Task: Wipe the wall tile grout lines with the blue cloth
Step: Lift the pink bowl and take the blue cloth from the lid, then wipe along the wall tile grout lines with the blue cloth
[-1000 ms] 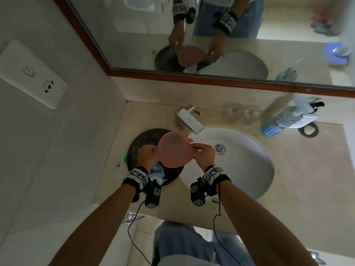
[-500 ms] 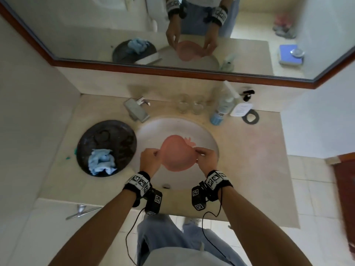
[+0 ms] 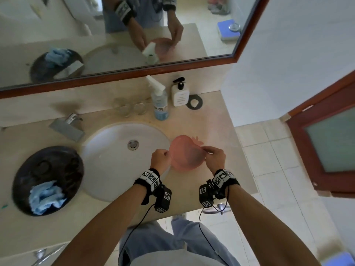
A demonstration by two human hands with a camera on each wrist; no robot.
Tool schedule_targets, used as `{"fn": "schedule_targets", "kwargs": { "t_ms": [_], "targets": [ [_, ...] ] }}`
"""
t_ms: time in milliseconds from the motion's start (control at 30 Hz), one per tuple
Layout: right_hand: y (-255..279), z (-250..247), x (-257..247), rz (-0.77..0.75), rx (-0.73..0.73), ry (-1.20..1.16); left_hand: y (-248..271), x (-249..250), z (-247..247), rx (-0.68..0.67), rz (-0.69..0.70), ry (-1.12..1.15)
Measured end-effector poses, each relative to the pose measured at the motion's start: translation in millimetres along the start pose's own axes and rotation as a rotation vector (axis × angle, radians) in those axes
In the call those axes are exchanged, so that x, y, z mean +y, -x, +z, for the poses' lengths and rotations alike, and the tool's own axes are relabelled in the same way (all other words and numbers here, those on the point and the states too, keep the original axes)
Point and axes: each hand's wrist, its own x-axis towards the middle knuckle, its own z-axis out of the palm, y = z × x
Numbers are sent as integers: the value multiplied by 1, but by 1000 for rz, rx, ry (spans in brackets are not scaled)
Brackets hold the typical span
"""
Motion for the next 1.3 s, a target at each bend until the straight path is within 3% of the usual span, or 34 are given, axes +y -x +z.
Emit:
{"fn": "schedule_targets", "kwargs": {
  "t_ms": [167, 400, 567, 633, 700, 867, 1100, 1300],
  "targets": [
    [-7, -28, 4, 32, 43, 16, -3, 28, 27, -95, -100, -28],
    [-7, -40, 9, 57, 91, 4, -2, 44, 37, -133, -42, -136],
    [-7, -34, -20, -33, 259, -29, 11, 45, 12, -51, 57, -169],
    [-2, -24, -45, -128, 243, -64, 19, 41, -12, 4, 88, -151],
    [7, -6, -71, -239, 144, -87, 29, 26, -43, 70, 87, -128],
    [54, 75, -123, -405, -263, 42, 64, -46, -133, 229, 21, -164],
    [150, 216, -144, -565, -791, 393, 113, -183, -262, 489, -233, -208],
    [218, 337, -124, -631, -989, 642, 159, -250, -324, 490, -295, -93]
  ]
}}
